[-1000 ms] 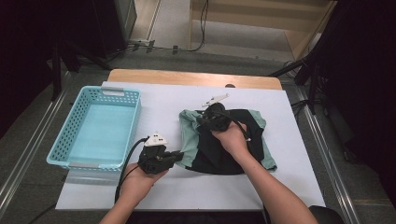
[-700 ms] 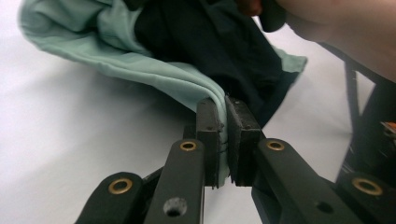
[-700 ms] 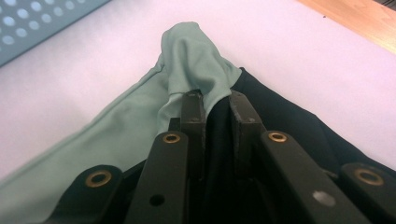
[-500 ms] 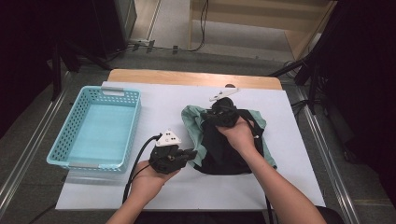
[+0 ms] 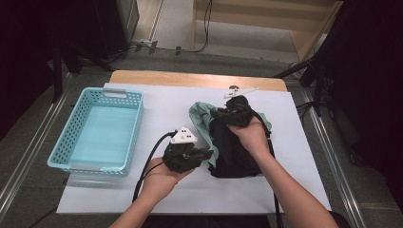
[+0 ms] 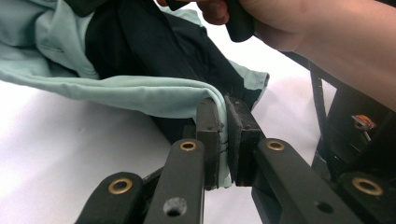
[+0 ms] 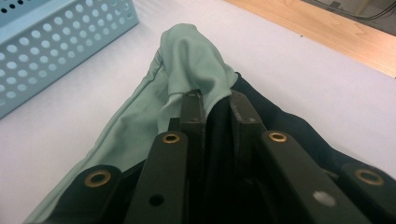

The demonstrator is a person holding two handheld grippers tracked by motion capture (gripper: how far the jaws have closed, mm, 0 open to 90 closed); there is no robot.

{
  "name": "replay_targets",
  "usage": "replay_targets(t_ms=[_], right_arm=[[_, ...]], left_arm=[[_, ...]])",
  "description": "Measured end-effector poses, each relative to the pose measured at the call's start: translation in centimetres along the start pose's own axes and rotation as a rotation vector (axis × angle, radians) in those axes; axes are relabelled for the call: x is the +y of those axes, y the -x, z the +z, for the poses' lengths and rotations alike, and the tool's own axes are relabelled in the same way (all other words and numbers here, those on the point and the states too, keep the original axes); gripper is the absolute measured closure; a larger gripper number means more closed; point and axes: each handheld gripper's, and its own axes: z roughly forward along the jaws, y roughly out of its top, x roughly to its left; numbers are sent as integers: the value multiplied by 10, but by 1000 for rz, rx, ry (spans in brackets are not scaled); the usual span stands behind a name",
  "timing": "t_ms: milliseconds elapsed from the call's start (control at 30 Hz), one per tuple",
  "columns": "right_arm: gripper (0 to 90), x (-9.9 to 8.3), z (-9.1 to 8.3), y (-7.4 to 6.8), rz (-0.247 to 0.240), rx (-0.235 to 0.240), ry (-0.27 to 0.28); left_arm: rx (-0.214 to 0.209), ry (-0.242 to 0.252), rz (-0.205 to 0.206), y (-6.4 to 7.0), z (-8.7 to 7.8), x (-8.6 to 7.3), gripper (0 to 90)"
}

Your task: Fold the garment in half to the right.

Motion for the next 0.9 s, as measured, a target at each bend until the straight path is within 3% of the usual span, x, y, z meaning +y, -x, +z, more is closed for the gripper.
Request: replay_targets(t_ms=[333,900], right_arm=[[765,-4,-16,13,45,1,41],[764,-28,-37,40,147,-25,95]], left_arm=[[-53,0,33,15,23,15,858],[-122,-13,62,24,52,30,858]])
